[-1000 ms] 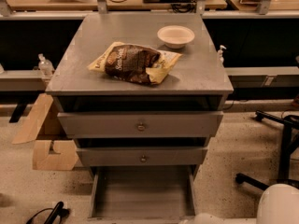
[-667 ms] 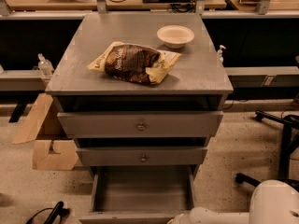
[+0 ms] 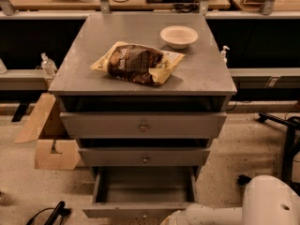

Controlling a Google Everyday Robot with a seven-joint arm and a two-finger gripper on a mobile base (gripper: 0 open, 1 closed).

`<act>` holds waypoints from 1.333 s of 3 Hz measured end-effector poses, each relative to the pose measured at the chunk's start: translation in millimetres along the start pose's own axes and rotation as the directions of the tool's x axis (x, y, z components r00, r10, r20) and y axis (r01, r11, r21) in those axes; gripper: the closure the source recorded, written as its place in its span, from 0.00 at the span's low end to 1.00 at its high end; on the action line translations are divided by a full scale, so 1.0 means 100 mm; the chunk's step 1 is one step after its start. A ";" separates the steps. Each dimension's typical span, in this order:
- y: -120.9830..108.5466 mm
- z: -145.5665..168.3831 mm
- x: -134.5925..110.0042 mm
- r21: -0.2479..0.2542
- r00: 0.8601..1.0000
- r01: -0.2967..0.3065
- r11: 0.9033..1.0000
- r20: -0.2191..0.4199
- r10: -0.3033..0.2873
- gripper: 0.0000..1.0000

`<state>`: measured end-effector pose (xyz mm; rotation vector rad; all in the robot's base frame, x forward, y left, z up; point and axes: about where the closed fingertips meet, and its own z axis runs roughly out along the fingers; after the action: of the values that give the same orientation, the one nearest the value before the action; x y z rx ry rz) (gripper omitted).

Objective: Close bottom drawer

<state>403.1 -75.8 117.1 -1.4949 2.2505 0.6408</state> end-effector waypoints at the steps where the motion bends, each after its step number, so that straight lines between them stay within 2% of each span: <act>1: 0.00 0.00 0.00 0.000 1.000 0.000 1.000 0.000 0.000 1.00; 2: -0.33 0.15 -0.29 0.018 0.999 0.038 0.999 -0.009 -0.038 1.00; 3: -0.33 0.15 -0.31 0.020 0.999 0.043 0.999 -0.010 -0.042 1.00; 4: -0.63 0.27 -0.59 0.036 0.996 0.082 0.996 -0.021 -0.081 1.00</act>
Offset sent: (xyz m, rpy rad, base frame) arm 0.1577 0.0664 -0.0081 -0.0647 -0.1214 0.0815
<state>485.2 -37.5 115.2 -1.5725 2.1908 0.5595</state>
